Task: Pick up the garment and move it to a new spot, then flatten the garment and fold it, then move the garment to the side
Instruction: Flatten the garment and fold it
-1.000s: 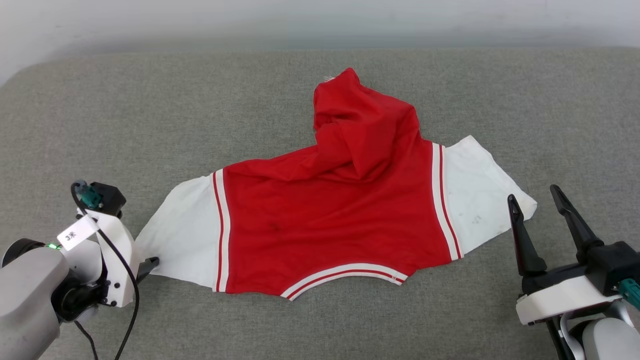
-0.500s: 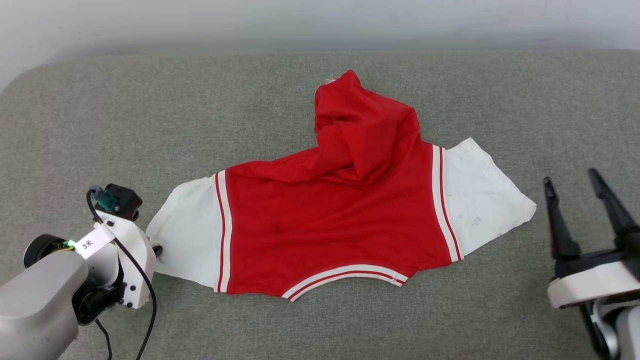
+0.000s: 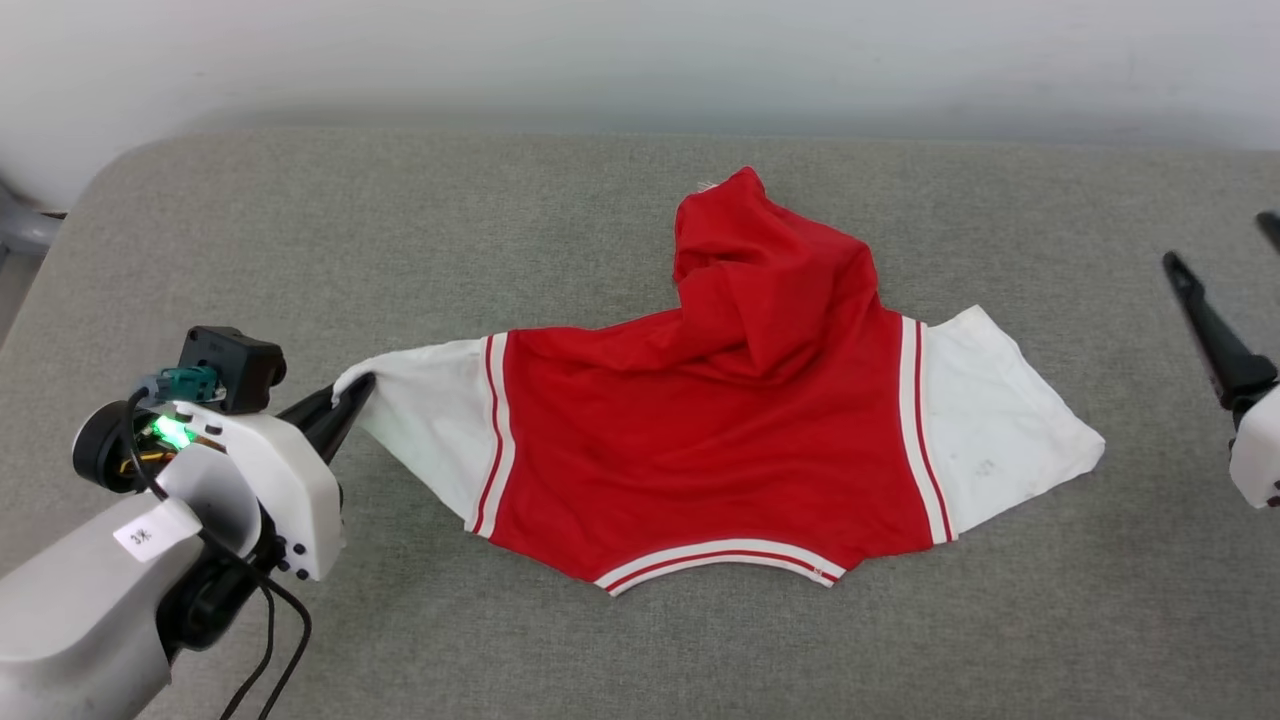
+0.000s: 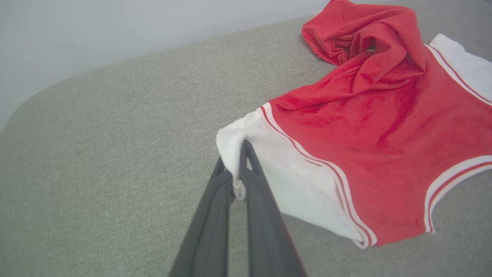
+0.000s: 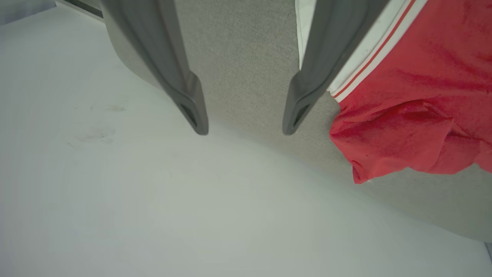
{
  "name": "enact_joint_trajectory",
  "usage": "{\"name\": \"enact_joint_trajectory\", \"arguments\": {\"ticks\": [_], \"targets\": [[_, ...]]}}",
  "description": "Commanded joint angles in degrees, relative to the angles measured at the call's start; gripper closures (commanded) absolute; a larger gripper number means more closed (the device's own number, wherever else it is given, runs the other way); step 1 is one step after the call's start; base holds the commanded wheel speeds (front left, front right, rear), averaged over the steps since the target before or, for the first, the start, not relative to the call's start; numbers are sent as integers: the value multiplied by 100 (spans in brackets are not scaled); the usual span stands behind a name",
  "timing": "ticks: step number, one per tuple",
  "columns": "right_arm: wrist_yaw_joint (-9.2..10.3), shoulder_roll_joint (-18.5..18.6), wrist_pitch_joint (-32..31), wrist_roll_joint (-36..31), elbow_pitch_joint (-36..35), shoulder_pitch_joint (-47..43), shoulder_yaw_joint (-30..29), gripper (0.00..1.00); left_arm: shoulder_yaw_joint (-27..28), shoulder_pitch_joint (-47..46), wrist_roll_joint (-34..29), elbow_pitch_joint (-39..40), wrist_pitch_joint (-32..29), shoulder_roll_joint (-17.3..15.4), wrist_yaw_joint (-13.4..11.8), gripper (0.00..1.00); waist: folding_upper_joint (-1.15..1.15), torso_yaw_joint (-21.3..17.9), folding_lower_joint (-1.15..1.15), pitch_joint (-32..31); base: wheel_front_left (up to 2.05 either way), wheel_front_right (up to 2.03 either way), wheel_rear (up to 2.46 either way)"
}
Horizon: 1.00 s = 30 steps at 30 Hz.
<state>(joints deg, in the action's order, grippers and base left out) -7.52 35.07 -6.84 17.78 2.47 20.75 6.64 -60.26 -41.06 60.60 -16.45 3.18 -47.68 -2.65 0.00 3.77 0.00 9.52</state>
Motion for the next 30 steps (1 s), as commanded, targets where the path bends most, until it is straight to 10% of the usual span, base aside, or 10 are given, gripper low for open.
{"name": "enact_joint_trajectory", "arguments": {"ticks": [1, 11, 30], "targets": [[6, 239, -452, 319, -40, 144, 270, 0, 41, 101, -41, 164, 82, -26, -111, 100, 0, 40, 0, 33, 0, 0, 0], [7, 1254, -3331, 2000, 295, 570, 1583, 0, 72, 116, -299, 899, 320, -26, -623, 100, 0, 329, 0, 313, 0, 0, 0], [-5, 799, -3381, 2212, 1981, 639, 2789, 0, 121, -67, -432, 849, 643, 319, -670, 100, 0, 706, 0, 960, 0, 0, 0]]}}
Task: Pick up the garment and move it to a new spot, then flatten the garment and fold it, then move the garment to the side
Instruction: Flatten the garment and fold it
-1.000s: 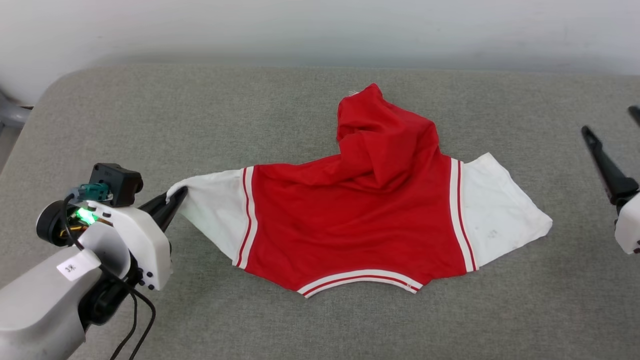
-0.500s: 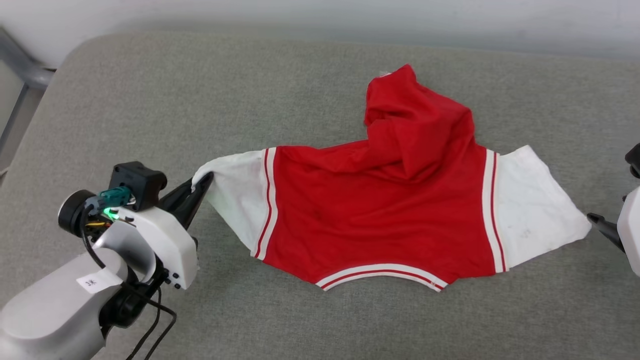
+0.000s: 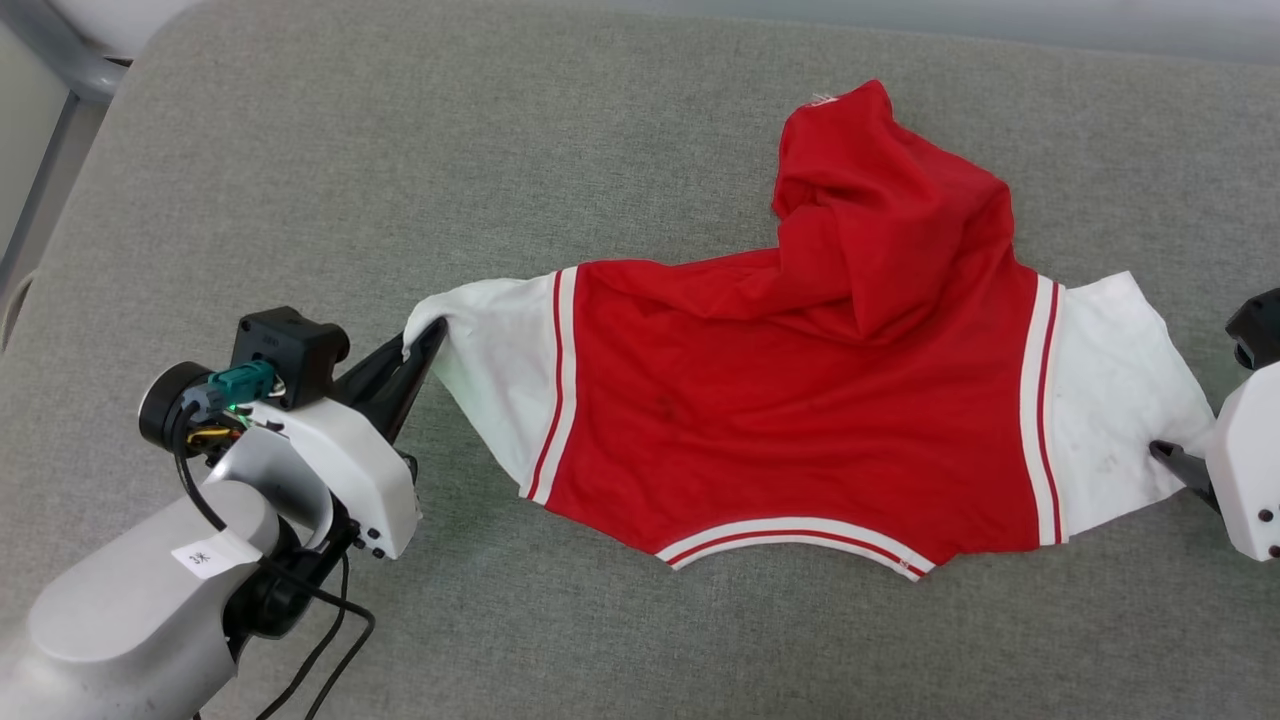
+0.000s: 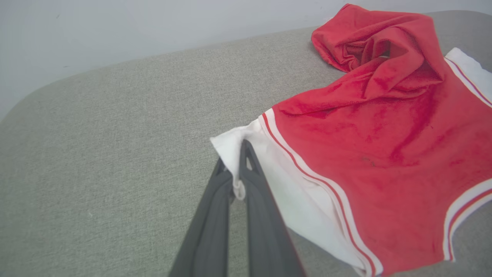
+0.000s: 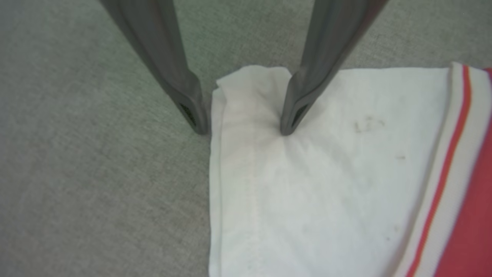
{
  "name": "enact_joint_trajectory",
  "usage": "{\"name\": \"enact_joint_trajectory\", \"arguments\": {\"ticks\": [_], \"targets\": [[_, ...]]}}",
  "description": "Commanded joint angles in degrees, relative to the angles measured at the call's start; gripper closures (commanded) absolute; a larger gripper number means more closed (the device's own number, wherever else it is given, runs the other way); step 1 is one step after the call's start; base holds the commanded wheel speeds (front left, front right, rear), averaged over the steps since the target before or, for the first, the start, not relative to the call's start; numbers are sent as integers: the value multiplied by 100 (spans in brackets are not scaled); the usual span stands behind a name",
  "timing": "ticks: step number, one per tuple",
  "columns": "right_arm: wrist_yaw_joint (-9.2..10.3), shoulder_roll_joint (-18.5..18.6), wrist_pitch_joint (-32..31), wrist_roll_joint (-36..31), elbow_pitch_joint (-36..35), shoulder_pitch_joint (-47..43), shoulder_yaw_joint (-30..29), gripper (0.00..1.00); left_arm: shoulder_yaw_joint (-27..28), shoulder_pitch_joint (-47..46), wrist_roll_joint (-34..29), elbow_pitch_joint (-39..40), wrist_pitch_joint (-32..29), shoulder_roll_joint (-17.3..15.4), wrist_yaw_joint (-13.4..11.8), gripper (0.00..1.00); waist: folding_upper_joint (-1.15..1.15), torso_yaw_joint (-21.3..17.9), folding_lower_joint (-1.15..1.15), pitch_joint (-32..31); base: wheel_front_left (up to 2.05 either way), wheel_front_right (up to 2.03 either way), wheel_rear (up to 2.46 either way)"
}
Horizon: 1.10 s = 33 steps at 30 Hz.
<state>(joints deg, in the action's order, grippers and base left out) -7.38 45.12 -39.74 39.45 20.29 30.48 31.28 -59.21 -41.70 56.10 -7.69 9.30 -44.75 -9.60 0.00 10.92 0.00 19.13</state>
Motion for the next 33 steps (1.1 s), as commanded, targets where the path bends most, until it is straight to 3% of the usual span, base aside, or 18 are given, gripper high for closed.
{"name": "enact_joint_trajectory", "arguments": {"ticks": [1, 2, 5, 12, 18, 27, 33], "targets": [[-19, -197, -41, 65, 214, -320, 368, 23, 15, 5, 35, -52, 44, 31, 41, 100, 0, -18, 0, -5, 0, 0, 0], [-20, -198, 80, 85, 214, -282, 368, 100, 29, 16, 52, -73, 68, 32, 38, 100, 0, -33, 0, -18, 0, 0, 0], [-17, -200, 300, 141, 230, -177, 314, 100, 52, 70, 83, -125, 103, 25, 40, 100, 0, -74, 0, -69, 0, 0, 0], [-6, 8, 1543, 167, -395, 137, -155, 100, 265, 218, 57, 33, 417, -162, 60, 100, 0, -264, 0, -449, 0, 0, 0], [-6, 134, 2105, 59, -1023, 9, -691, 100, 586, 133, -242, 572, 553, -489, -137, 100, 0, -432, 0, -755, 0, 0, 0], [-7, -3, 2397, -8, -1997, -290, -1710, 100, 1105, -250, -623, 1750, 582, -851, -444, 100, 0, -609, 0, -1053, 0, 0, 0], [-7, -164, 2307, -90, -2709, -316, -2537, 100, 1368, -694, -746, 2262, 493, -1009, -493, 100, 0, -730, 0, -1217, 0, 0, 0]]}}
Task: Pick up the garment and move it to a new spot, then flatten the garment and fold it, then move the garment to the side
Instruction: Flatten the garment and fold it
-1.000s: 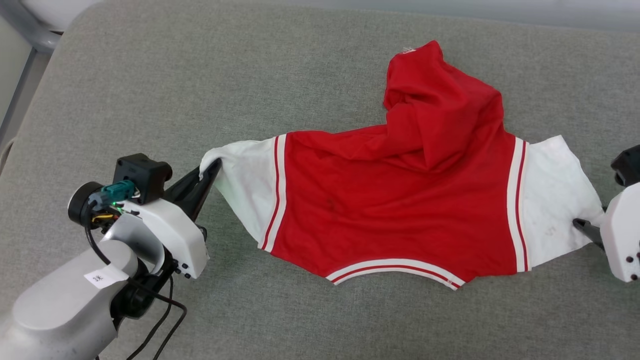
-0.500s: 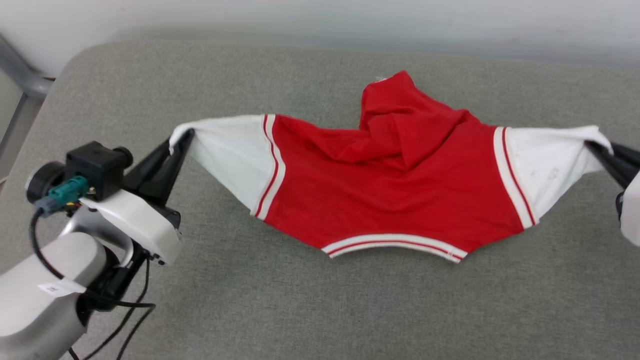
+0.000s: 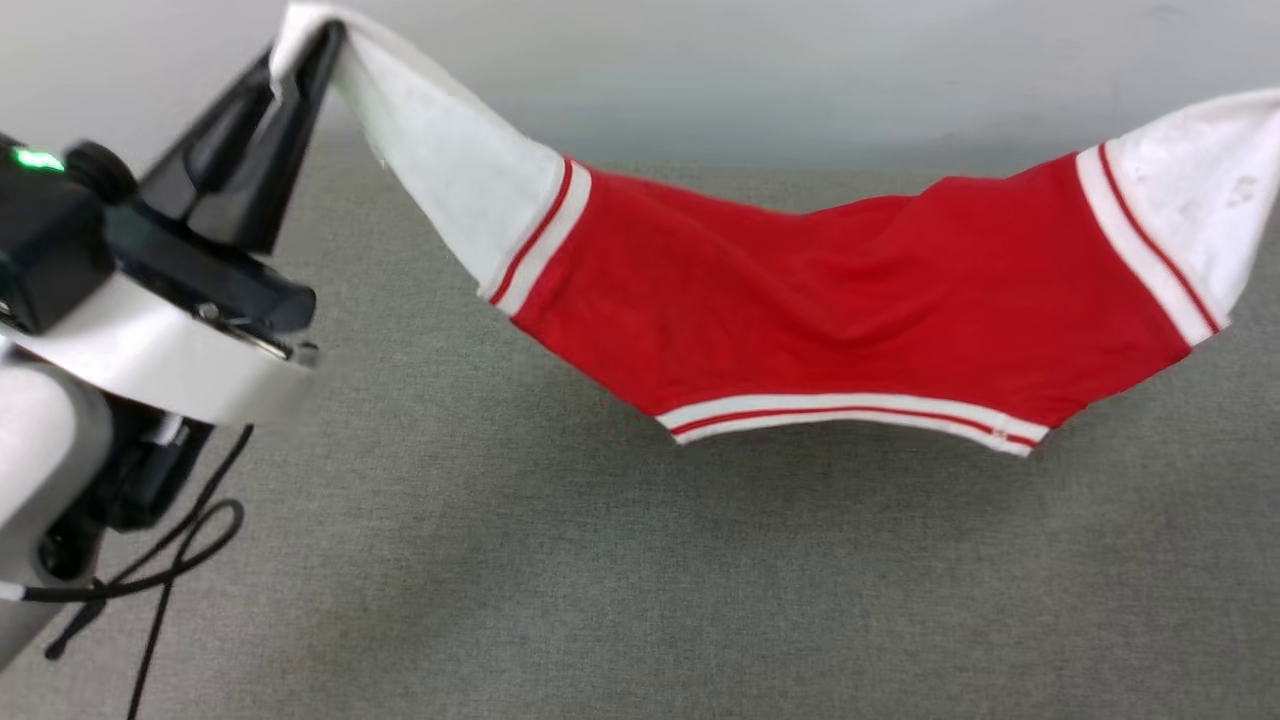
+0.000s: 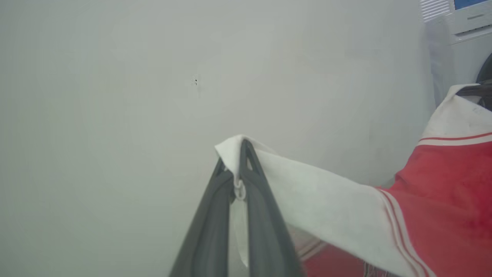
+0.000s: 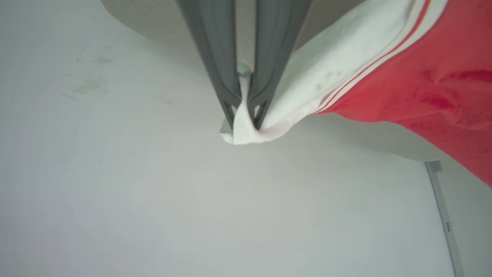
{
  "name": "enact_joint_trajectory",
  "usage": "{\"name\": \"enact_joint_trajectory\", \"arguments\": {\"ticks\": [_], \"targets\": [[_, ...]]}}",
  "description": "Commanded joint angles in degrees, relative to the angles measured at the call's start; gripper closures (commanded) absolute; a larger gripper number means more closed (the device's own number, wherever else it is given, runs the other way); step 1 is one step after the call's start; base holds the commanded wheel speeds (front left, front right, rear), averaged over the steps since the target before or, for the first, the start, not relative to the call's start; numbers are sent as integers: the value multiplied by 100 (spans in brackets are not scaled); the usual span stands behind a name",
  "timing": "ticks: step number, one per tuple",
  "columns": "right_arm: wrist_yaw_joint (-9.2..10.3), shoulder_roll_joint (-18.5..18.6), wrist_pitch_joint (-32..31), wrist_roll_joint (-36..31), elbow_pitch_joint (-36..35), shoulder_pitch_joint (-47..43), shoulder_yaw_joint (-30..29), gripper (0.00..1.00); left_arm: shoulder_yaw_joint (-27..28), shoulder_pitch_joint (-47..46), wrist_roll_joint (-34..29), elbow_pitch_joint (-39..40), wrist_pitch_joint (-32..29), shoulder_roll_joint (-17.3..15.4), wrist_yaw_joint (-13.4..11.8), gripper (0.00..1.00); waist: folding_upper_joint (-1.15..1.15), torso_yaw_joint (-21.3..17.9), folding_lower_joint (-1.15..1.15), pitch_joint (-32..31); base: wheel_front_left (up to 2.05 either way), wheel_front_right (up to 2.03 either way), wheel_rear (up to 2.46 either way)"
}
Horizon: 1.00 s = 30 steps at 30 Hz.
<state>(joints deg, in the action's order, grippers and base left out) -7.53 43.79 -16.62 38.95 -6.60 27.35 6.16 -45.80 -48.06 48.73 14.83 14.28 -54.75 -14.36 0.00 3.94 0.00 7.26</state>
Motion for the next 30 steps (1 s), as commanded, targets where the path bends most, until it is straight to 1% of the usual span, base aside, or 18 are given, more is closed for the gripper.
{"name": "enact_joint_trajectory", "arguments": {"ticks": [1, 4, 8, 11, 15, 18, 20, 27, 30], "targets": [[8, -46, -31, -58, -117, 32, -138, 100, 58, -133, -9, 49, -36, -15, 0, 100, 0, -51, 0, -50, 0, 0, 0], [8, -97, -110, -130, -361, 167, -383, 100, 150, -414, -65, 87, -114, -16, 49, 100, 0, -90, 0, -90, 0, 0, 0], [8, -56, -205, -201, -566, 481, -546, 100, 208, -807, -91, -20, -226, 125, 173, 100, 0, -100, 0, -88, 0, 0, 0], [8, -78, -262, -223, -556, 858, -517, 100, 230, -1115, -110, -163, -309, 297, 266, 100, 0, -107, 0, -22, 0, 0, 0], [8, -132, -295, -350, -353, 1470, -304, 100, 282, -1549, -81, -441, -403, 563, 373, 100, 0, -126, 0, 175, 0, 0, 0], [8, -180, -271, -459, -66, 2042, -116, 100, 321, -1946, -20, -784, -480, 813, 495, 100, 0, -141, 0, 424, 0, 0, 0], [8, -226, -253, -560, 180, 2484, 23, 100, 322, -2267, -97, -1079, -554, 923, 577, 100, 0, -163, 0, 635, 0, 0, 0], [8, -556, 10, -1115, 1288, 4207, 540, 100, 303, -3547, -345, -2194, -679, 1540, 910, 100, 0, -232, 0, 1420, 0, 0, 0], [8, -706, 190, -1301, 1818, 4921, 722, 100, 350, -4105, -444, -2782, -681, 1725, 1037, 100, 0, -255, 0, 1729, 0, 0, 0]]}}
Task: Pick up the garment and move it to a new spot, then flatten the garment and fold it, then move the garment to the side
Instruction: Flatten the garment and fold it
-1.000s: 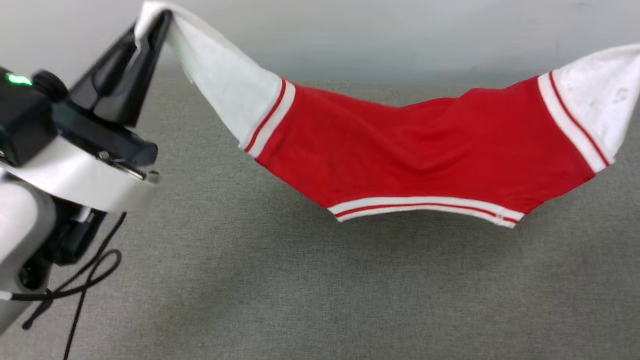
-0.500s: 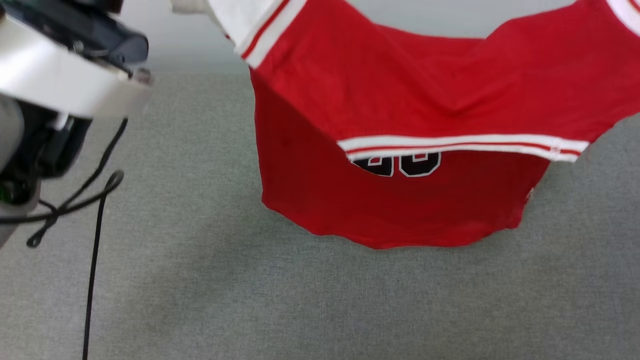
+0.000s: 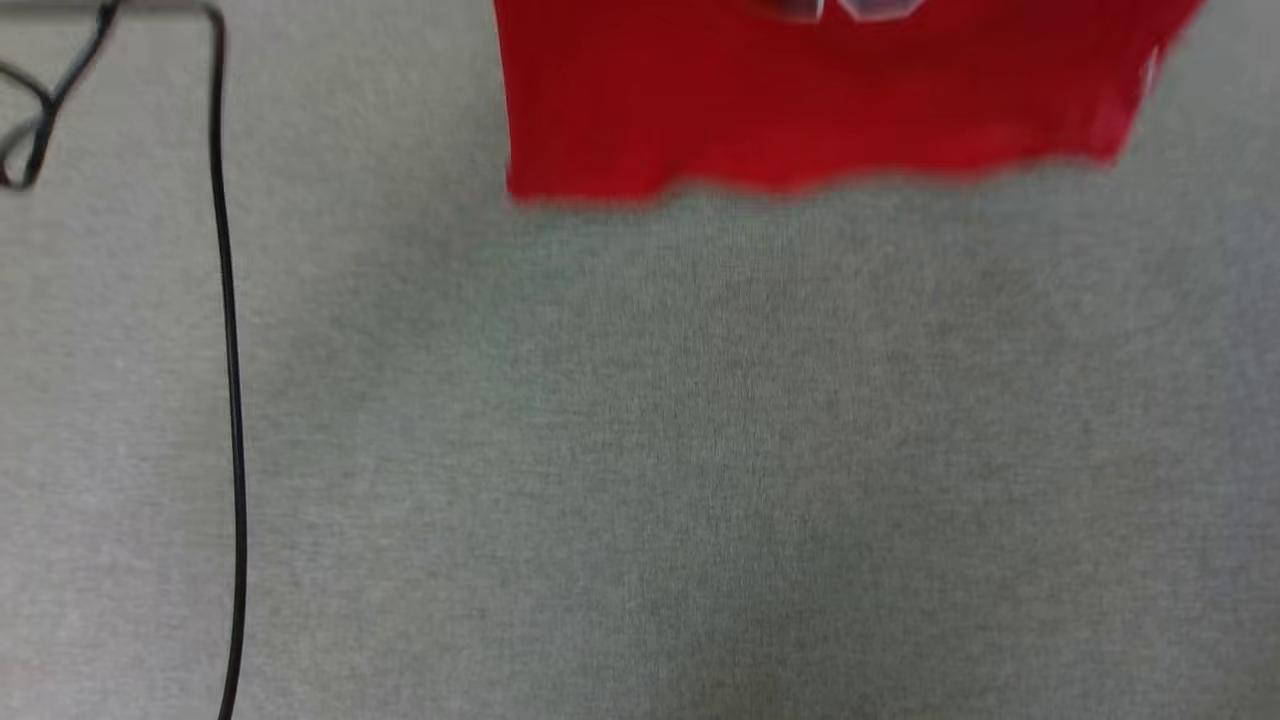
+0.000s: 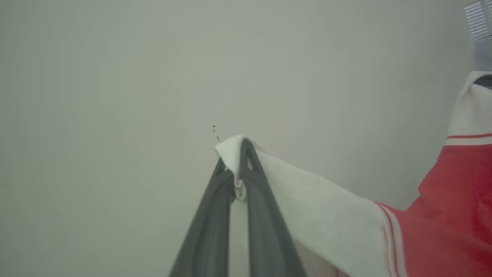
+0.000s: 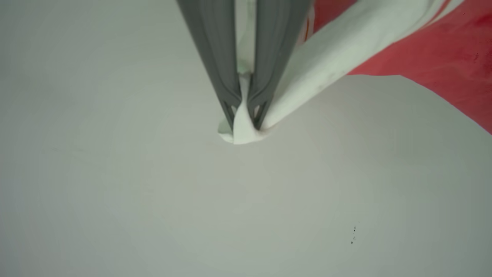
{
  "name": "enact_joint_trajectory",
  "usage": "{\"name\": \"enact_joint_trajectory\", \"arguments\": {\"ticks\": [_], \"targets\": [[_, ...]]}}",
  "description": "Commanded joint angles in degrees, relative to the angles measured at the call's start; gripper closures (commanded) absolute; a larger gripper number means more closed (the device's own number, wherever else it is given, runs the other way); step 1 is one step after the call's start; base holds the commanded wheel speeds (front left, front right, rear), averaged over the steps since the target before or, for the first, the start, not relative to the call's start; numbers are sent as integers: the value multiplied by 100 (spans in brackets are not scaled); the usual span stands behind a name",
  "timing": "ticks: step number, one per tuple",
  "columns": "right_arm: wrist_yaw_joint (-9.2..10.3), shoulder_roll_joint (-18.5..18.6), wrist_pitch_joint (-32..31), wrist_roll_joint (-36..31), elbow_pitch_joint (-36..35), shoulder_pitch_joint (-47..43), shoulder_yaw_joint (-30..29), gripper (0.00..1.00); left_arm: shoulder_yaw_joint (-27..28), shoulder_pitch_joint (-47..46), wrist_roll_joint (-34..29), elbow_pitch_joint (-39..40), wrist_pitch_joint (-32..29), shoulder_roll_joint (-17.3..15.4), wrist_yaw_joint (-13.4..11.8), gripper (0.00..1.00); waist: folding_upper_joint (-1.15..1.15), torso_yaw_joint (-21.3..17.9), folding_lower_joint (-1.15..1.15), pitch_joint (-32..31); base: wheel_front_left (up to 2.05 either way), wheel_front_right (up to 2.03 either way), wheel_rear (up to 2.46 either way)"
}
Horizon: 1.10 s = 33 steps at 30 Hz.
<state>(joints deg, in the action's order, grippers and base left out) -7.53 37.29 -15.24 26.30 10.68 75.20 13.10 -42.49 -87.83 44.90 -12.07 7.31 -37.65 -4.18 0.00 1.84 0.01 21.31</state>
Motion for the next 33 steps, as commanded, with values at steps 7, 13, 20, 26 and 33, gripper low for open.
{"name": "enact_joint_trajectory", "arguments": {"ticks": [7, 13, 20, 26, 33], "targets": [[8, -431, 526, -460, 1403, 1701, 346, 100, 135, -1377, -197, -1374, 111, 315, 443, 100, 0, -107, -1, 896, 0, 0, 0], [8, -850, 881, -726, 2543, 2577, 553, 100, 222, -1926, -152, -2404, 346, 629, 612, 100, 0, -145, -1, 1299, 0, 0, 0], [8, -1275, 1655, -701, 3813, 2648, 826, 100, 213, -1575, -138, -3331, 721, 885, 848, 100, 0, -141, -1, 1576, 0, 0, 0], [8, -1415, 2340, -252, 4139, 1982, 1095, 100, 561, -897, -161, -3229, 795, 915, 924, 100, 0, -169, -1, 1365, 0, 0, 0], [8, -1412, 2896, 218, 3940, 914, 1340, 100, 1470, 623, -321, -2329, 794, 926, 832, 100, 0, -183, -1, 890, 0, 0, 0]]}}
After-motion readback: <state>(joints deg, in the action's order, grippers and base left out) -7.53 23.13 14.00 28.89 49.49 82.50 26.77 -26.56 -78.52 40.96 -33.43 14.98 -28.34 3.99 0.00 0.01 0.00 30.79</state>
